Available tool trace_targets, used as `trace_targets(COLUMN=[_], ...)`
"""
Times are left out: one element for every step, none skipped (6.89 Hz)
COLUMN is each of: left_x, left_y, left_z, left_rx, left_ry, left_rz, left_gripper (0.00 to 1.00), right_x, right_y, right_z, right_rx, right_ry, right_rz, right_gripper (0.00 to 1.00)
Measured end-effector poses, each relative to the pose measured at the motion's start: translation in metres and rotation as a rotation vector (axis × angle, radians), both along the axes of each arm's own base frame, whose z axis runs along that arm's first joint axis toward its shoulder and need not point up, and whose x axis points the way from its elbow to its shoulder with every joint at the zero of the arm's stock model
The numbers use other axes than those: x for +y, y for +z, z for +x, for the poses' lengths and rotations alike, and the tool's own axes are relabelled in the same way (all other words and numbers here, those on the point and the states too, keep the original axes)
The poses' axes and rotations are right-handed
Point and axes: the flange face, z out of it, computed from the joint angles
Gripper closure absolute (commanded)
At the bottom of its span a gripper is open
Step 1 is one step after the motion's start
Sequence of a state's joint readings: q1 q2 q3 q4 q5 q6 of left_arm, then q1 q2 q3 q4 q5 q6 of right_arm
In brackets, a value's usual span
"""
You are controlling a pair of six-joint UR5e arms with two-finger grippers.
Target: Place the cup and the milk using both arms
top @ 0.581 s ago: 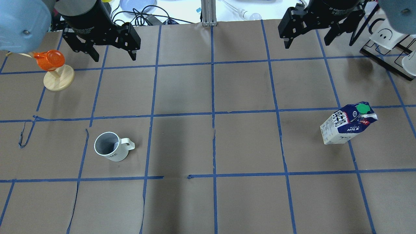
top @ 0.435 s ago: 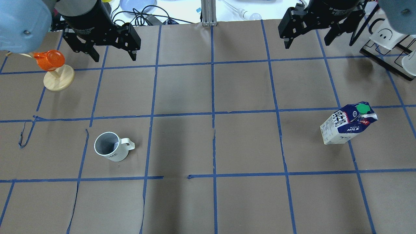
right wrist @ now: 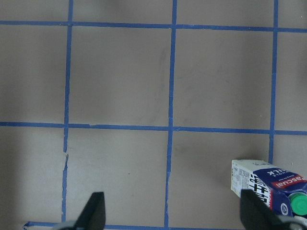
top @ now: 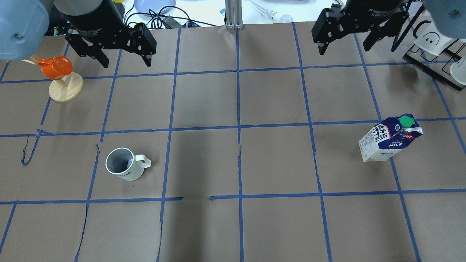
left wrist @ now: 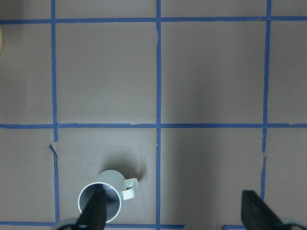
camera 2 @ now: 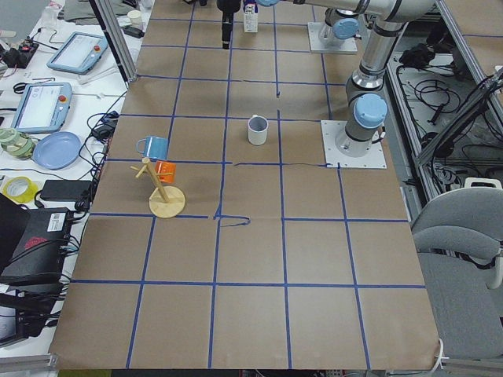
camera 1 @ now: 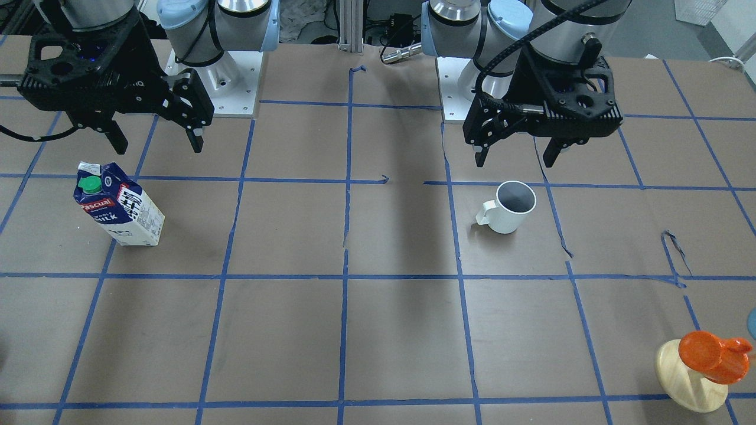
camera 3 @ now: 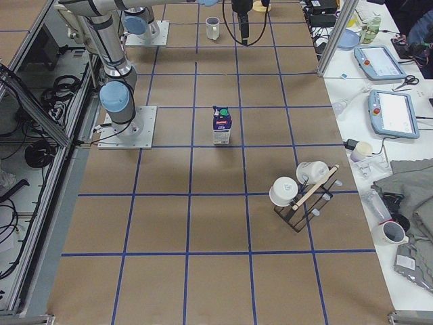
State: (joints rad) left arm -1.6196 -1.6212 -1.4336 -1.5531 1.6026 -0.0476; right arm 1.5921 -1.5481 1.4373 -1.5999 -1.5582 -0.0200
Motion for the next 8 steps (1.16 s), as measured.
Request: trace_targets(left_x=[0.0004, 0.0006, 0.0012, 0.0022, 0.0024, 0.0020, 0.0024, 0.0033], left_y=[-0.0009, -0.0006, 0.0007, 0.0015, 0.0023, 0.0026, 0.0029, 0.0033], left_z=[0.0009, 0.0016, 0.0022, 0.0033, 0.0047, 0.0062, 0.0058, 0.0051], left_rx=[-0.001, -0.002, -0.003, -0.006, -0.005, -0.003, -0.002, -0.004], left_ry=[-0.002, -0.002, -0.002, -0.002, 0.000, 0.002, 0.002, 0.000], left_rz=[0.002, 0.002, 0.000, -0.002, -0.003, -0.004, -0.005, -0.006], left_gripper=[0.00, 0.00, 0.00, 0.00, 0.00, 0.00, 0.00, 0.00], right_x=[0.0002, 0.0003, 0.0003, 0.0003, 0.0004, 0.0005, 0.0007, 0.0009], right_y=[0.0003, 0.0002, 0.0002, 0.0002, 0.0002, 0.0004, 0.0008, 0.0011], right_z=[-0.0001, -0.0003, -0.0005, -0.0005, -0.0002, 0.0000, 0.0001, 0.0002], right_rx=[0.000, 0.000, 0.000, 0.000, 0.000, 0.000, -0.001, -0.001], right_ry=[0.000, -0.001, -0.001, -0.001, 0.000, 0.000, 0.001, 0.001], right_rz=[-0.001, -0.001, 0.000, 0.000, 0.000, -0.001, -0.002, -0.002], right_gripper=[0.00, 0.00, 0.00, 0.00, 0.00, 0.00, 0.00, 0.00])
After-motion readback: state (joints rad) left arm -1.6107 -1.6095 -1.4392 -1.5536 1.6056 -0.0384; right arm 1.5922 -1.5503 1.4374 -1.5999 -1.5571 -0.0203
